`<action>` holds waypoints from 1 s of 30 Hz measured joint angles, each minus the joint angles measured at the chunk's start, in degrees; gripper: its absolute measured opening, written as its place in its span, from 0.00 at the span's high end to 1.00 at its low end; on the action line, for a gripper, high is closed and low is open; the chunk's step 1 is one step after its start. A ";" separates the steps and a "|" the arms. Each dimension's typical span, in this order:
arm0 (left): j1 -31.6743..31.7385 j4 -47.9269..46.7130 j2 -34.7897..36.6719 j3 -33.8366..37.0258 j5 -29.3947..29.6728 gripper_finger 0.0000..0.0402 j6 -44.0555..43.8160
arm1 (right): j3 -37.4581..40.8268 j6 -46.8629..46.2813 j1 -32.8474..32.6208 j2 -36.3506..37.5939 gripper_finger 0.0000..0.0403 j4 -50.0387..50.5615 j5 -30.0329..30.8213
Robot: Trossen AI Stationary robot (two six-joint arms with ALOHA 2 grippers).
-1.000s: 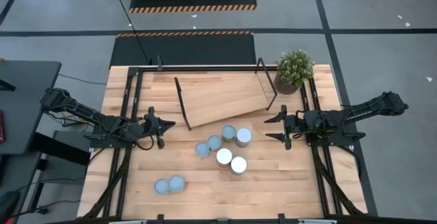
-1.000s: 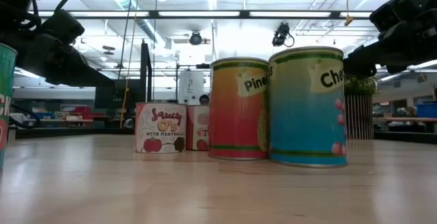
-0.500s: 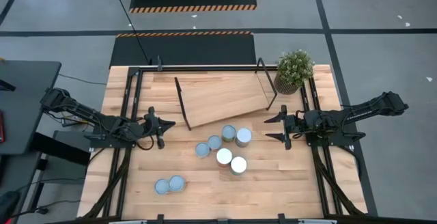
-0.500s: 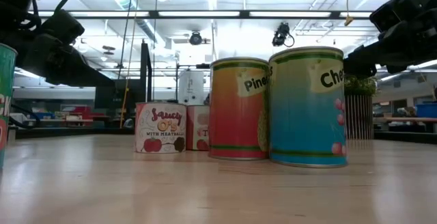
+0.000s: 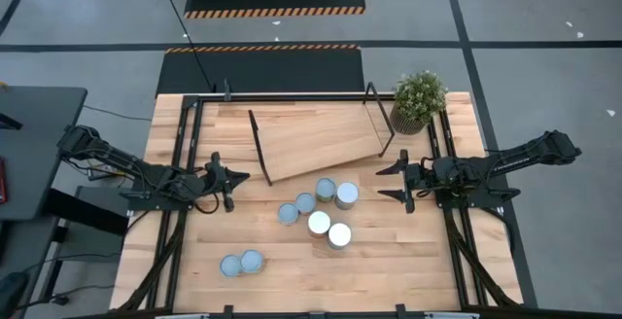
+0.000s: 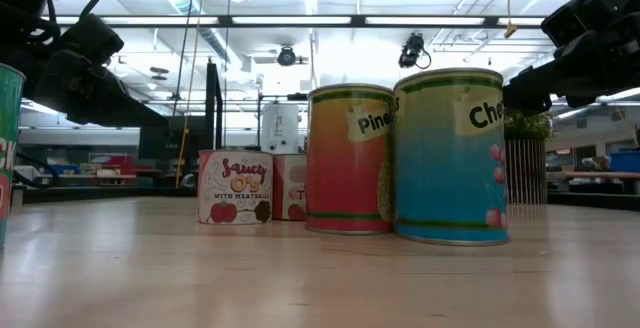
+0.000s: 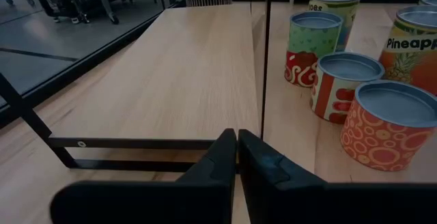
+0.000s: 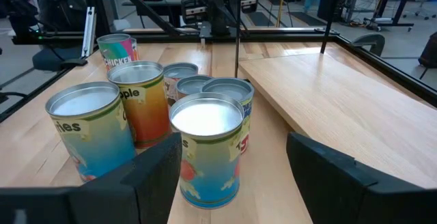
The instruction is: Pick and place cans onto a shelf
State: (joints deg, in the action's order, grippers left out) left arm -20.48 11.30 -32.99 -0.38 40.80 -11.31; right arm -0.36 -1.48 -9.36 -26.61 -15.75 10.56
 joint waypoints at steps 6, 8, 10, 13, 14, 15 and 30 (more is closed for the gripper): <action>-0.01 0.00 0.02 -0.01 0.00 0.94 0.04 | 0.00 -0.02 0.00 0.00 0.33 -0.01 0.00; -0.01 0.01 0.01 -0.01 0.00 0.94 0.00 | 0.00 0.00 0.00 0.00 0.33 0.00 0.00; 0.01 -0.01 0.02 0.00 0.00 0.94 0.04 | 0.00 0.00 0.02 0.00 0.33 0.00 0.00; 0.00 0.01 0.00 -0.01 0.01 0.94 0.01 | 0.00 -0.01 0.00 0.00 0.33 0.00 0.00; 0.00 -0.01 0.00 -0.01 0.02 0.94 0.03 | -0.02 0.00 0.01 0.00 0.33 0.00 -0.01; -0.01 -0.01 0.02 -0.01 0.00 0.94 0.04 | -0.02 0.00 0.01 0.00 0.33 0.00 -0.01; 0.01 0.01 0.02 -0.02 0.00 0.94 0.02 | -0.10 -7.02 1.67 -0.36 0.33 -14.85 5.08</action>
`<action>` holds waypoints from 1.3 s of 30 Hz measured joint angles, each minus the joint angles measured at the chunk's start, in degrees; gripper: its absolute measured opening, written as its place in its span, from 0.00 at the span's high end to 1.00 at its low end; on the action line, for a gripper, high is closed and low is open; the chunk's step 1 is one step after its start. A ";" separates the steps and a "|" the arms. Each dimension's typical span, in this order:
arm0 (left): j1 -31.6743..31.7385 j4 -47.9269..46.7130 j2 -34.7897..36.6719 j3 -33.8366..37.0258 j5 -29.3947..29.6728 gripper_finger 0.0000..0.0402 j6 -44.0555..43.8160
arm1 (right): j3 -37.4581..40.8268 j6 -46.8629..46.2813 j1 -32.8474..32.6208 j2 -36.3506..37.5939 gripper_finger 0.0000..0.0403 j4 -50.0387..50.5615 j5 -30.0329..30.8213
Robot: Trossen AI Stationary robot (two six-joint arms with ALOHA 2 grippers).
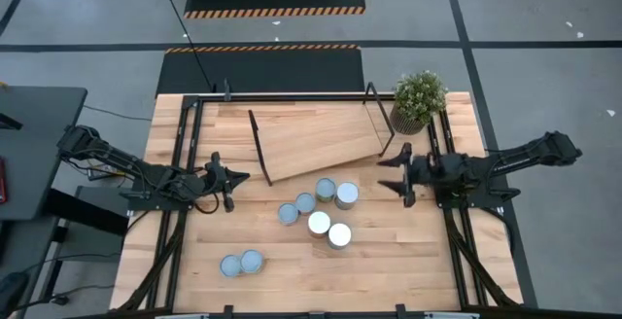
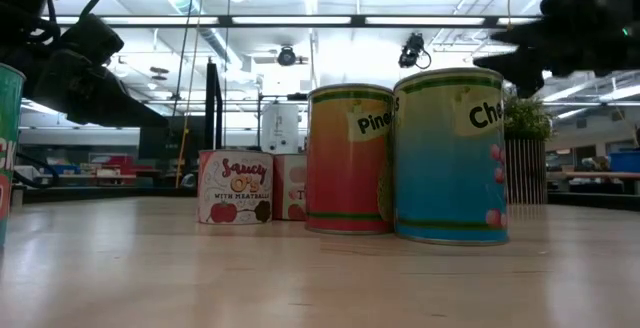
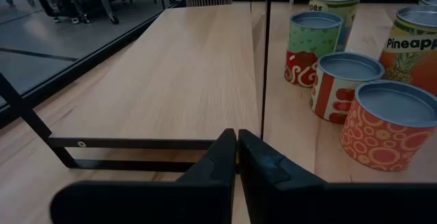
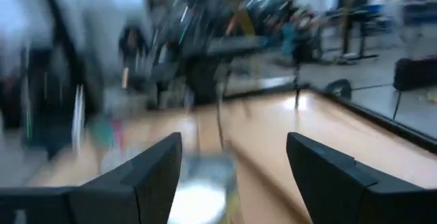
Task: Pick and place cans onto a shelf
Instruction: Put the top blue can on the shelf
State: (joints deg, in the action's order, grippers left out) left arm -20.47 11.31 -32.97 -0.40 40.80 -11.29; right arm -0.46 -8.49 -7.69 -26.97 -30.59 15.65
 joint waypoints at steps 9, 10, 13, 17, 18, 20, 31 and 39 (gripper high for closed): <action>0.11 0.00 -0.02 0.02 0.02 0.94 0.00 | -6.53 -22.83 5.93 -2.28 0.33 -1.39 -1.53; 0.11 -0.01 -0.01 0.00 0.02 0.94 -0.02 | -7.99 -21.13 6.42 -3.04 0.33 -1.26 -5.01; 0.11 0.15 -0.02 0.01 0.05 0.94 -0.03 | -13.33 -16.71 7.24 -5.66 0.33 3.14 -13.76; 0.11 3.30 0.00 0.01 2.71 0.94 -0.03 | -20.60 -13.16 7.53 -10.31 0.33 13.55 -14.89; 0.14 4.07 -0.02 0.01 2.89 0.94 -0.04 | -21.88 -12.32 7.53 -11.46 0.33 15.19 -14.19; 0.11 5.74 0.00 0.00 2.87 0.94 -0.02 | -23.99 -12.21 7.53 -13.48 0.33 15.84 -13.04; 0.11 5.87 -0.02 0.01 3.06 0.94 4.02 | -28.44 -15.78 7.53 -16.15 0.33 12.58 -11.02; 0.44 29.92 -0.02 0.02 2.42 0.94 -0.40 | -28.46 -18.53 7.57 -20.50 0.33 12.75 -8.83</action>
State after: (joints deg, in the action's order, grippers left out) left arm -20.03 41.24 -32.99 -0.38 43.22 -11.69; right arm -28.93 -27.03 -0.12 -47.47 -17.85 6.82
